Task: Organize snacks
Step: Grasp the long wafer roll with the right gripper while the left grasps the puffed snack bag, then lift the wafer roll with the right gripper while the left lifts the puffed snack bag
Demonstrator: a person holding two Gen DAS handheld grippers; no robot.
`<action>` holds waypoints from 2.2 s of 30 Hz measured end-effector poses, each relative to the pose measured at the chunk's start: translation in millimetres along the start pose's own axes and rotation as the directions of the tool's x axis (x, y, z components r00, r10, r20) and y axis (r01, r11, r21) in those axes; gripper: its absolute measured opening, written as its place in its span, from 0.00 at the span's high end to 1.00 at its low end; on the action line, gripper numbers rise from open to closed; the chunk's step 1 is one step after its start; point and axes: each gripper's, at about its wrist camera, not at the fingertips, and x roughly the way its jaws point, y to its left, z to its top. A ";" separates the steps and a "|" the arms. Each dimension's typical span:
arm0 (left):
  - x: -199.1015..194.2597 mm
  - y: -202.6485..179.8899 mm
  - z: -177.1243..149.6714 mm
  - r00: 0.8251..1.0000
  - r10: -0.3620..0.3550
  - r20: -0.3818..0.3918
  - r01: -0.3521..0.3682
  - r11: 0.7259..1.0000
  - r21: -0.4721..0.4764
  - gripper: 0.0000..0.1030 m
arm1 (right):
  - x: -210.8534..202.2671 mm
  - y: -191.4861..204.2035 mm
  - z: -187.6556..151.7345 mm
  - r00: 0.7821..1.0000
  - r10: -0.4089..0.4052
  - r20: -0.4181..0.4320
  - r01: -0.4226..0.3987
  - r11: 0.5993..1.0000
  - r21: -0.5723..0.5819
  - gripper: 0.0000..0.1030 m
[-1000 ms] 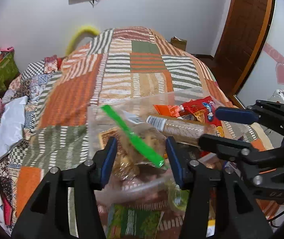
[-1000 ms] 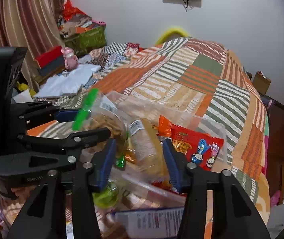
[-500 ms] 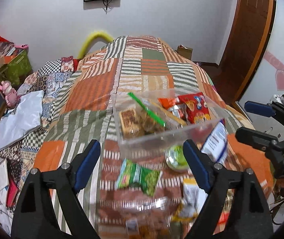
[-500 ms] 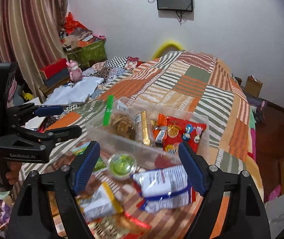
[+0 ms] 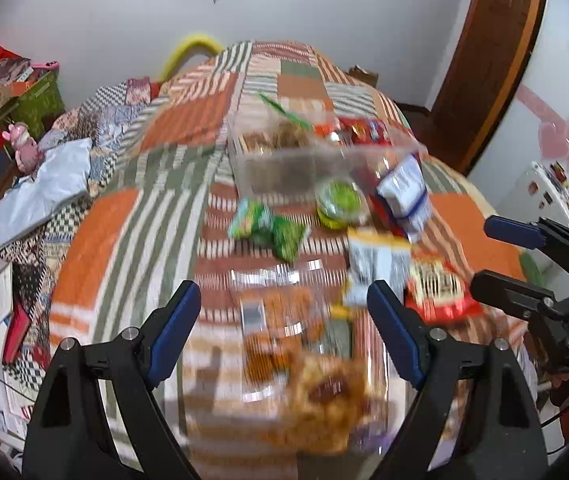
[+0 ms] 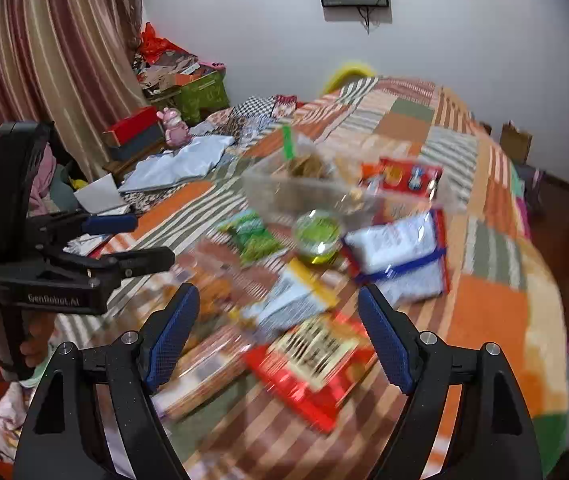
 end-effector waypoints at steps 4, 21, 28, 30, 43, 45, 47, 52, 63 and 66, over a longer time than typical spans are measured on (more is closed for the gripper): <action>-1.8 -6.9 -25.8 1.000 0.000 -0.020 0.001 1.000 0.025 0.17 | 2.8 9.7 -15.2 1.000 0.002 -0.019 -0.001 1.000 0.020 0.23; 11.3 -7.7 -79.8 0.996 -0.054 -0.065 0.054 0.999 0.000 0.34 | 13.4 34.1 -51.0 0.996 0.026 -0.087 -0.020 0.997 0.071 0.23; 3.7 3.0 -84.4 0.997 -0.068 -0.026 0.067 0.997 -0.023 0.53 | 33.2 49.9 -53.5 0.991 0.044 -0.129 -0.035 0.997 0.068 0.23; 2.2 7.0 -85.4 0.997 -0.069 -0.023 0.068 0.997 -0.031 0.54 | 40.9 53.7 -54.1 0.989 0.037 -0.142 -0.029 0.998 0.061 0.23; -3.1 26.1 -87.9 0.999 -0.045 -0.002 0.045 0.996 -0.083 0.55 | 71.2 54.8 -55.4 0.984 -0.012 -0.179 0.021 0.998 0.051 0.33; -3.5 25.4 -87.0 0.999 -0.045 0.000 0.045 0.996 -0.083 0.55 | 68.6 54.6 -55.4 0.984 -0.012 -0.176 0.020 0.999 0.040 0.38; -5.0 24.4 -85.7 0.999 -0.048 0.005 0.049 0.995 -0.084 0.55 | 65.8 51.3 -55.6 0.985 0.001 -0.175 0.006 0.999 0.039 0.40; -12.8 20.6 -80.3 0.998 -0.049 0.029 0.051 0.995 -0.080 0.55 | 61.7 42.8 -56.1 0.984 0.036 -0.174 -0.030 0.999 0.034 0.50; -24.4 13.4 -66.6 0.996 -0.063 0.069 0.068 0.995 -0.074 0.55 | 46.5 38.3 -54.4 0.987 0.040 -0.154 -0.041 0.999 -0.003 0.60; -26.6 10.3 -62.4 0.994 -0.071 0.079 0.076 0.995 -0.070 0.55 | 41.7 42.0 -52.7 0.990 0.040 -0.136 -0.043 0.999 -0.018 0.60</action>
